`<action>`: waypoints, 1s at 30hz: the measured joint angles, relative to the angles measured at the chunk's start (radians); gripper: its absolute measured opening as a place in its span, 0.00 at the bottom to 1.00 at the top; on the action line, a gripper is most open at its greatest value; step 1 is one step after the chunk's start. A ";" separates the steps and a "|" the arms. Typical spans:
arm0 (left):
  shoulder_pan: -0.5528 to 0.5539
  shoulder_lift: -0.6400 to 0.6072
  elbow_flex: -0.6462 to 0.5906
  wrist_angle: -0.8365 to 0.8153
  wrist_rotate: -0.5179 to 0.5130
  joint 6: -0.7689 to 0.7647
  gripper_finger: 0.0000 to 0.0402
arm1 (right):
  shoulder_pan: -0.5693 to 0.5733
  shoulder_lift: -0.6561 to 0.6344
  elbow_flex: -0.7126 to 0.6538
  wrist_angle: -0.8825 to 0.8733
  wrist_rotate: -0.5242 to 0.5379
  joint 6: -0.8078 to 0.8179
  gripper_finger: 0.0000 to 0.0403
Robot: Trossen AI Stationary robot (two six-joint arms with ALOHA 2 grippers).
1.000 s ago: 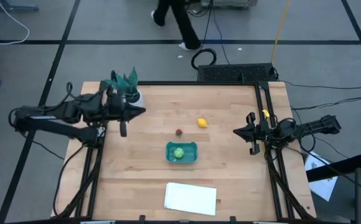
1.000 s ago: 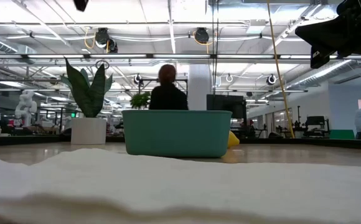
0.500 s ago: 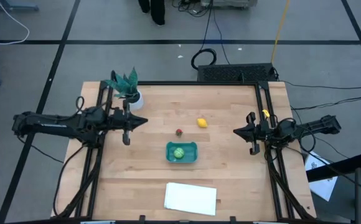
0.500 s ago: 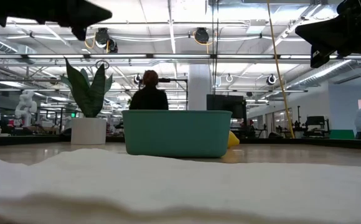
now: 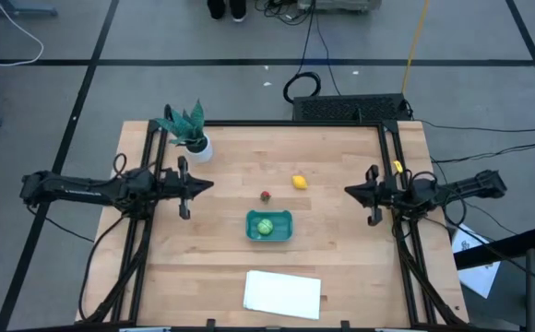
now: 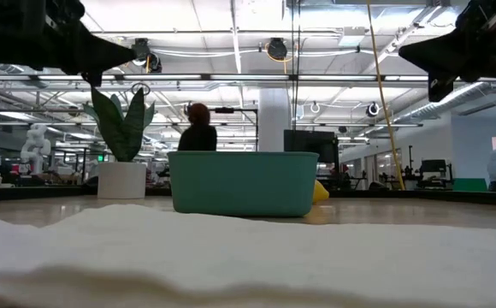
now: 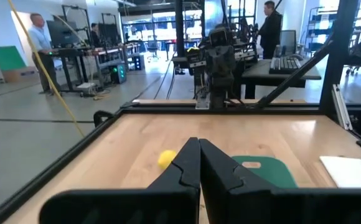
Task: Pick and placing Produce into tupperware
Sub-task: Put the lemon into the blue bin
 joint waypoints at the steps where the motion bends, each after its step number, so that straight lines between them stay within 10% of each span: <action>1: 0.000 0.000 -0.006 0.000 0.000 -0.002 0.00 | 0.000 0.011 0.000 0.001 0.000 0.012 0.00; 30: 0.000 0.002 -0.063 -0.011 -0.001 0.137 0.00 | -0.160 0.409 0.193 0.089 -0.012 0.070 0.00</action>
